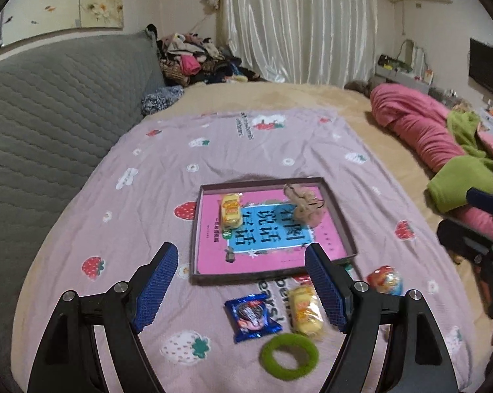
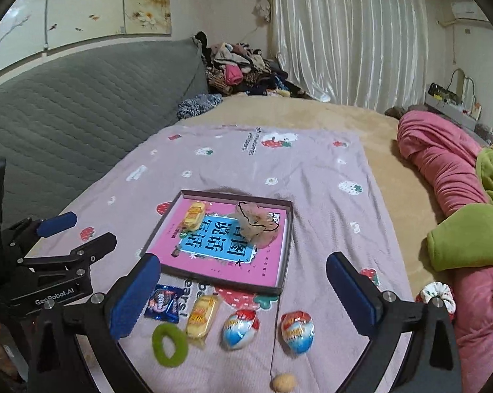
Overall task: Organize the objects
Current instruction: 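Withdraw both tools from the tray back toward the remaining items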
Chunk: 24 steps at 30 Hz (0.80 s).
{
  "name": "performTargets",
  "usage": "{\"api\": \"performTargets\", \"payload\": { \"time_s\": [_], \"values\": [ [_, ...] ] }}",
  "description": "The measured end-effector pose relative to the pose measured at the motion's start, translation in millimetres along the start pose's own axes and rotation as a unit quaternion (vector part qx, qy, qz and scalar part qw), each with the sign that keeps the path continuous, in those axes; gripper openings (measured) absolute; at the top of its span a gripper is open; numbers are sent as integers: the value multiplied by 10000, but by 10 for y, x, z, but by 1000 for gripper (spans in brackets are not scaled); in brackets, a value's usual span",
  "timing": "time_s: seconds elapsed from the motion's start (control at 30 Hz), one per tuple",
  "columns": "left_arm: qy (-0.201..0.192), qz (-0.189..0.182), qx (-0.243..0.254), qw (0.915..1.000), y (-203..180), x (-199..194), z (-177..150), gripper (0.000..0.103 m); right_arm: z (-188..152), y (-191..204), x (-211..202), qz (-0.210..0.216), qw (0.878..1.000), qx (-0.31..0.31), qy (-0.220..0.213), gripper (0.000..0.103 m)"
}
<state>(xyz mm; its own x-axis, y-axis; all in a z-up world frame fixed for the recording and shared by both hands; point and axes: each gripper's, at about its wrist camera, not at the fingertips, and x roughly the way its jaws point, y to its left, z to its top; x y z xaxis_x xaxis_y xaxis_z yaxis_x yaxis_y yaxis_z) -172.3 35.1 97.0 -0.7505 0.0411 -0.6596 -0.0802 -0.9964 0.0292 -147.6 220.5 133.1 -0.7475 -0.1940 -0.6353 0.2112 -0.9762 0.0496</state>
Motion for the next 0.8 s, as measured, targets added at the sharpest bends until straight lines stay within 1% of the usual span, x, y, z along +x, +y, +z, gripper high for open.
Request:
{"api": "performTargets", "payload": {
  "time_s": [0.07,0.2,0.4,0.67,0.8],
  "values": [
    [-50,-61,4,10000,-28,-161,-50,81,-44,34,-139,59,10000,-10,-41,102],
    [-160,-32,41,9999,-92,-403,-157,81,-140,98,-394,118,9998,-55,-166,102],
    [-194,-245,-124,9994,-78,-656,-356,81,-371,146,-693,156,9992,-90,-357,102],
    [-132,-317,-239,9991,-79,-771,-629,81,-691,203,-850,-60,9987,-254,-447,102],
    [-155,-238,-229,9993,-113,-783,-788,81,-835,192,-912,-130,9983,-225,-522,102]
  ]
}}
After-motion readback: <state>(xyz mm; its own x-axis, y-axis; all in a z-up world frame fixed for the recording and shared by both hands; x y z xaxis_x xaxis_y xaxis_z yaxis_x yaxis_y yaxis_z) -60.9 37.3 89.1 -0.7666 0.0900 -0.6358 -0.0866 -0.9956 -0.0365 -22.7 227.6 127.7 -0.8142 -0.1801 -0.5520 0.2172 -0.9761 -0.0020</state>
